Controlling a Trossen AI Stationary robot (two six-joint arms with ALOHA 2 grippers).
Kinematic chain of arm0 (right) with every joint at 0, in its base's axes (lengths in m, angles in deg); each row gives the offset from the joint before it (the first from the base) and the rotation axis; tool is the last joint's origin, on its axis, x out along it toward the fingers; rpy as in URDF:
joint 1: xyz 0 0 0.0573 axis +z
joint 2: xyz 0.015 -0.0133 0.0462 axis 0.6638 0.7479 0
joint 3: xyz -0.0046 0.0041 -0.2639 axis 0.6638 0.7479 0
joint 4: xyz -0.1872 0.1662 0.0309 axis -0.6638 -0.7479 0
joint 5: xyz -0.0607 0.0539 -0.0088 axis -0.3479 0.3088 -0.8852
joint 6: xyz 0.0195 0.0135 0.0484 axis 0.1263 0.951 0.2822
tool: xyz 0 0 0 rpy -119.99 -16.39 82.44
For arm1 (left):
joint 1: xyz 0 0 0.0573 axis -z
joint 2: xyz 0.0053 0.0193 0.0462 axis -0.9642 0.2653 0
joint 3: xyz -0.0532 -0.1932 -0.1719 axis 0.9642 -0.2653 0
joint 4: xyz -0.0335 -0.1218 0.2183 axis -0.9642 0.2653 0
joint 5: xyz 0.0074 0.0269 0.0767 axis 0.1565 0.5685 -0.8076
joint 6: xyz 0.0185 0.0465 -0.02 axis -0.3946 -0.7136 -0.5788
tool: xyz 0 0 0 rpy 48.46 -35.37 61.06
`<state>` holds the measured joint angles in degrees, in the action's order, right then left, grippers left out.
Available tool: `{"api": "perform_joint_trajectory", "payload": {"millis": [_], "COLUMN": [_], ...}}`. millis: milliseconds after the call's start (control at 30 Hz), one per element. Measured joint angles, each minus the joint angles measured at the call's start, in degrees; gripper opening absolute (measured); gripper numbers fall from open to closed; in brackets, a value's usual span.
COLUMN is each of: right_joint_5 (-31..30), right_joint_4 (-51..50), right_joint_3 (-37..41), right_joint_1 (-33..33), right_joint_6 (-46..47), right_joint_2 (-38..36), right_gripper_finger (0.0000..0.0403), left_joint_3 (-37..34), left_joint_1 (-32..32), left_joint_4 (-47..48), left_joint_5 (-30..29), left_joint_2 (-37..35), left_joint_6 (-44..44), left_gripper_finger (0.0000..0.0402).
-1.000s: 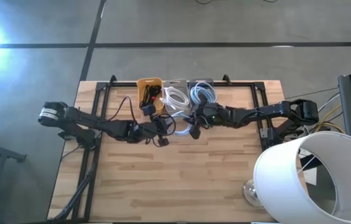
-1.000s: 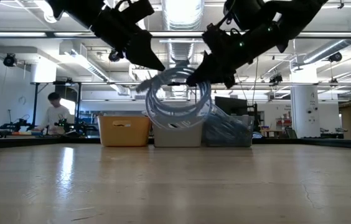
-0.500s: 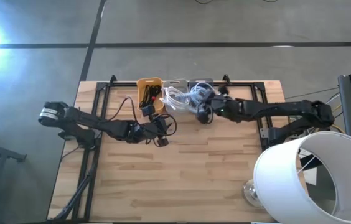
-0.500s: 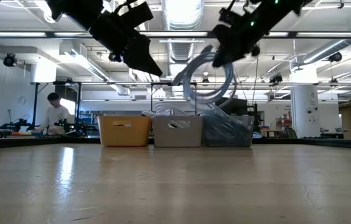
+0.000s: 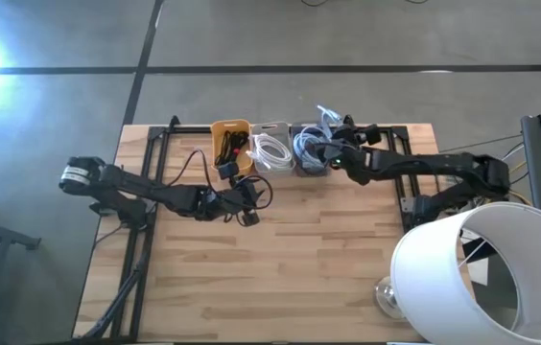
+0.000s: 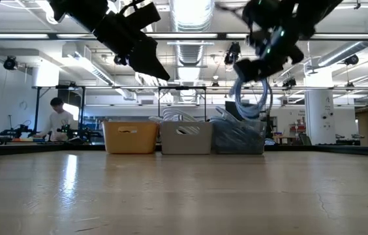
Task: Pick & Place USB Port
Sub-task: Put the blue display cable into the black bin
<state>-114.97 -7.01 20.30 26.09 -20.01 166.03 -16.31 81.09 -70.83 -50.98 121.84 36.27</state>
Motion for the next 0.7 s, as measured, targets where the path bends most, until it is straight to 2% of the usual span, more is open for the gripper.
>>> {"api": "perform_joint_trajectory", "payload": {"millis": [167, 333, 500, 700], "right_joint_5": [4.44, 11.09, 11.59, 12.36], "right_joint_4": [6.86, 11.24, 11.08, 11.29], "right_joint_3": [1.43, 0.02, -3.01, -6.41], "right_joint_1": [-3.2, -3.78, -3.23, -2.94], "right_joint_6": [1.16, -4.22, -8.76, -11.72], "right_joint_2": [7.46, 13.43, 15.89, 15.04], "right_gripper_finger": [0.0043, 0.0043, 0.0043, 0.0045], "left_joint_3": [0.02, 0.02, 0.02, 0.02], "left_joint_1": [-0.02, -0.02, -0.02, -0.02], "left_joint_4": [-0.02, 0.17, 0.26, 0.28], "left_joint_5": [0.0, 0.02, 0.01, 0.02], "left_joint_2": [0.0, 0.0, 0.0, 0.0], "left_joint_6": [0.0, -0.02, -0.04, -0.04], "left_gripper_finger": [0.0161, 0.0161, 0.0161, 0.0161]}}
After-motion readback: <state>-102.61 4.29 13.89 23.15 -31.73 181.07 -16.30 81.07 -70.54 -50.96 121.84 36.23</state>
